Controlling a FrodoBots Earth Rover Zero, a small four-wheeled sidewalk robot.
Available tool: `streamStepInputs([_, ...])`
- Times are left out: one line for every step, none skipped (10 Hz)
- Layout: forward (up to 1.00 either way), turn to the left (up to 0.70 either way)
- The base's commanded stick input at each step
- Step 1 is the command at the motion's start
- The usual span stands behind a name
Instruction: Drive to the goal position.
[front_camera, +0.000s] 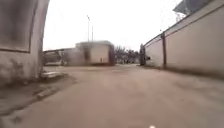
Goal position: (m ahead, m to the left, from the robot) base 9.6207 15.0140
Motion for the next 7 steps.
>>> streamStepInputs([0.7, 0.0])
streamStepInputs([0.7, 0.0])
streamStepInputs([0.7, 0.0])
streamStepInputs([0.7, 0.0])
streamStepInputs([0.62, 0.0])
streamStepInputs([0.5, 0.0])
streamStepInputs([0.5, 0.0])
